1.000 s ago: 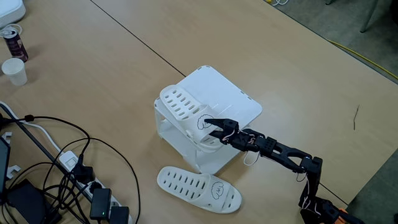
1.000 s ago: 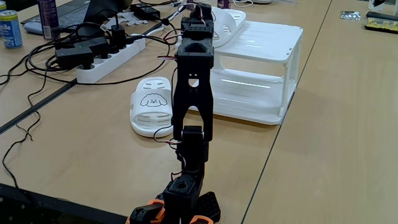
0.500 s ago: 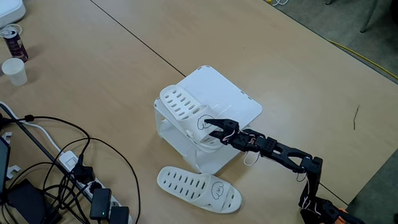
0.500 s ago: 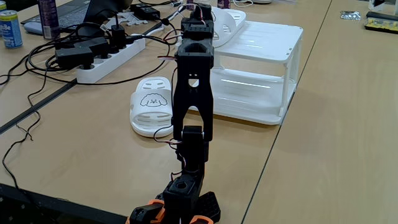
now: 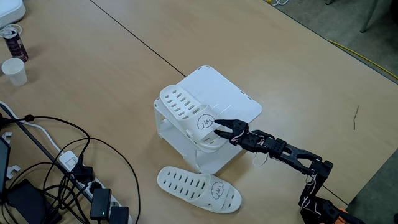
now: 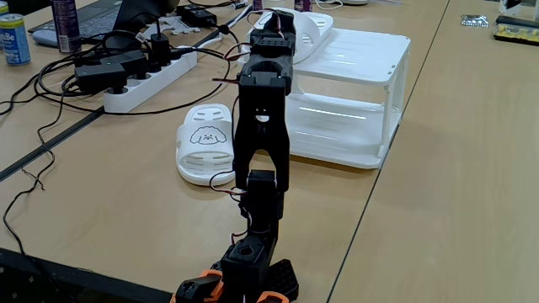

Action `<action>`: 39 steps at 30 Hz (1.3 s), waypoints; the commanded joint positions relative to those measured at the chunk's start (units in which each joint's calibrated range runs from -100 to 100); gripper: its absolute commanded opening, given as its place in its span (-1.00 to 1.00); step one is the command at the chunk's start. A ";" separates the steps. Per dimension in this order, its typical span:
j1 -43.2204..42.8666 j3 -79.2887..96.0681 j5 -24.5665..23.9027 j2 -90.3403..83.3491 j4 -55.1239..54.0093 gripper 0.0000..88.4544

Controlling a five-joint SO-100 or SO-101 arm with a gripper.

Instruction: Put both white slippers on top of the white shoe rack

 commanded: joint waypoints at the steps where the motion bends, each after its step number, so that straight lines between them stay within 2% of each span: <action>1: 0.52 1.01 0.42 -7.29 -0.06 -0.59; 21: 7.02 4.88 0.42 -8.97 -0.32 -0.59; 39: 1.59 5.88 0.42 -12.76 -0.06 -0.61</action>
